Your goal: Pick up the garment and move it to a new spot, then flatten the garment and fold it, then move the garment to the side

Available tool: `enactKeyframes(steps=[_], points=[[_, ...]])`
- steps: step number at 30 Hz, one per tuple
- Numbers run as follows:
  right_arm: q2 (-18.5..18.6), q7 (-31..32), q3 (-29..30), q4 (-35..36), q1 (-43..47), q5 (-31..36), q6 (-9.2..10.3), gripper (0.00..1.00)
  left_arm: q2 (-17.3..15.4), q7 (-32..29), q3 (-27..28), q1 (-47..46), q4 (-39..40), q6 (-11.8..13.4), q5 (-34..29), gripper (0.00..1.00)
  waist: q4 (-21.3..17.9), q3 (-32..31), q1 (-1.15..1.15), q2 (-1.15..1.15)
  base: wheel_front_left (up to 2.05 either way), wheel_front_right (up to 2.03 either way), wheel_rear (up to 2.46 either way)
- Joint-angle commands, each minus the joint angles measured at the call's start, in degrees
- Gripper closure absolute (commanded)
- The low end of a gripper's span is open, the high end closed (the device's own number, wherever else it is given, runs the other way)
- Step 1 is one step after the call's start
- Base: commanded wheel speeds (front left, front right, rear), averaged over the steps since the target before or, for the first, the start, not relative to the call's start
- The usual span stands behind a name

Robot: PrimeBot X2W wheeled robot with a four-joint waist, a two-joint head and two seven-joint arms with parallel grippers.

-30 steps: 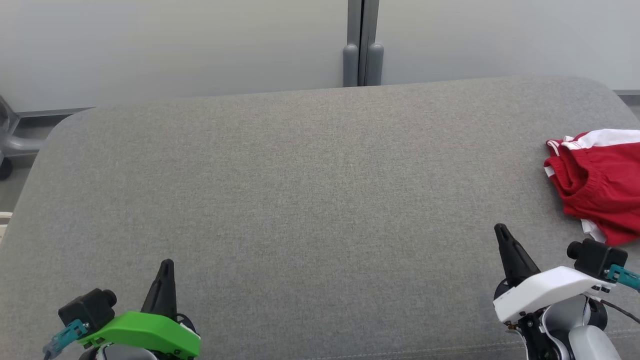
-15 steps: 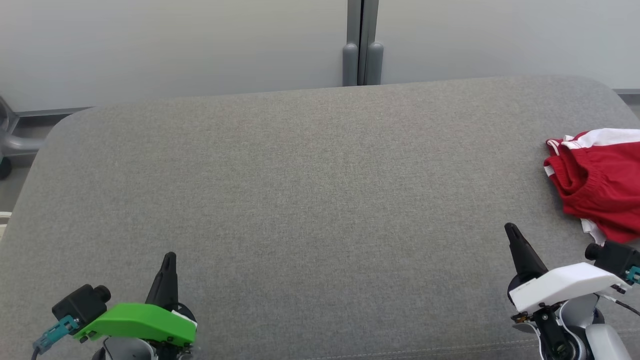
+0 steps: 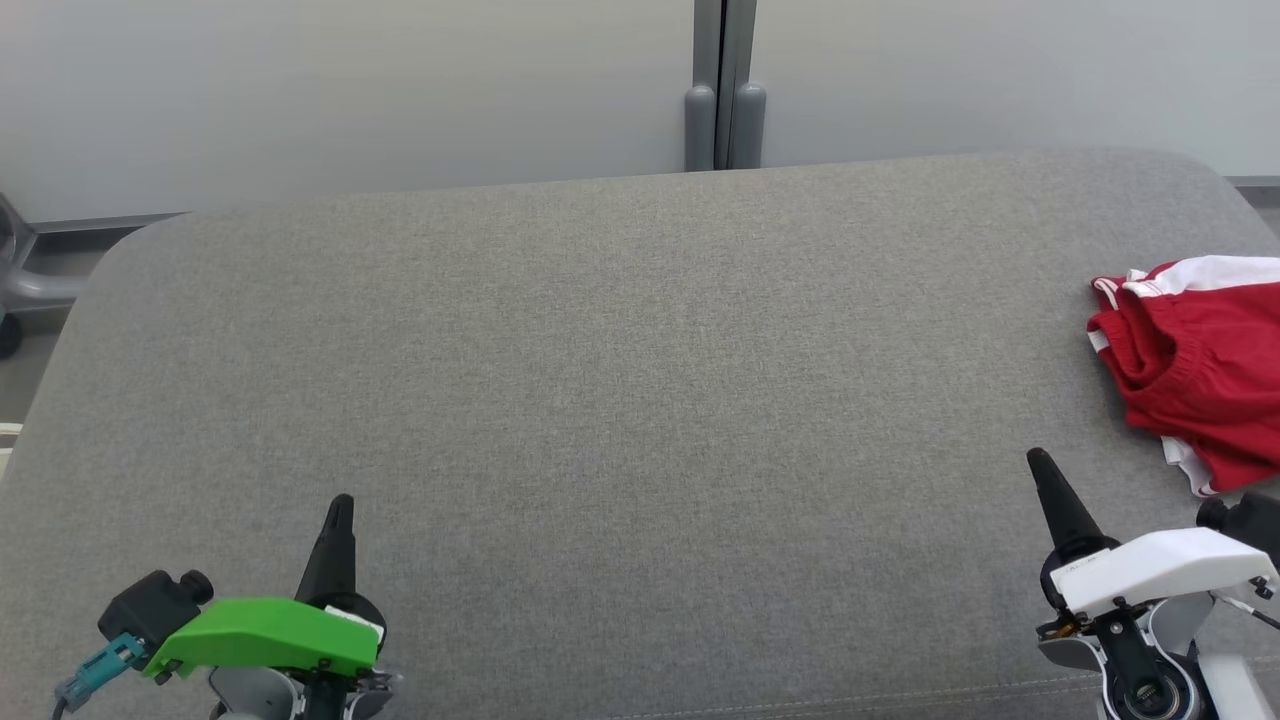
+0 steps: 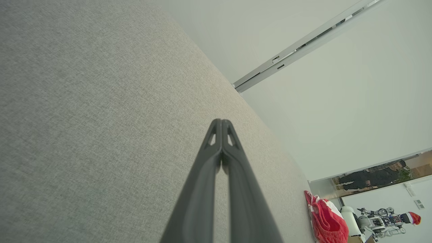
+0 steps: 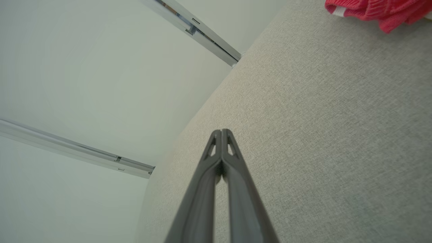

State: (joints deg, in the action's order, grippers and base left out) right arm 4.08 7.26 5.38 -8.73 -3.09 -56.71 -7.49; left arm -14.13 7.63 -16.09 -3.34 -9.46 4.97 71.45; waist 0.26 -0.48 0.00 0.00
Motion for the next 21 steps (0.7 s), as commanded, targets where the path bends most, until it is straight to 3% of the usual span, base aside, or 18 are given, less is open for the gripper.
enactKeyframes(steps=[1,21], points=[[0.39,0.29,0.52,0.25,-1.53,-1.75,-0.02,1.00,0.11,-0.27,1.08,-1.84,0.29,-0.71,0.92,1.00,0.00,0.01,0.00,0.00,0.00,0.00,0.00],[0.67,2.10,3.06,-1.94,-2.32,-13.70,-0.02,1.00,3.86,-2.04,5.12,-2.55,-1.39,-4.77,8.19,1.00,-0.07,0.15,0.00,0.00,0.00,0.00,0.00]])
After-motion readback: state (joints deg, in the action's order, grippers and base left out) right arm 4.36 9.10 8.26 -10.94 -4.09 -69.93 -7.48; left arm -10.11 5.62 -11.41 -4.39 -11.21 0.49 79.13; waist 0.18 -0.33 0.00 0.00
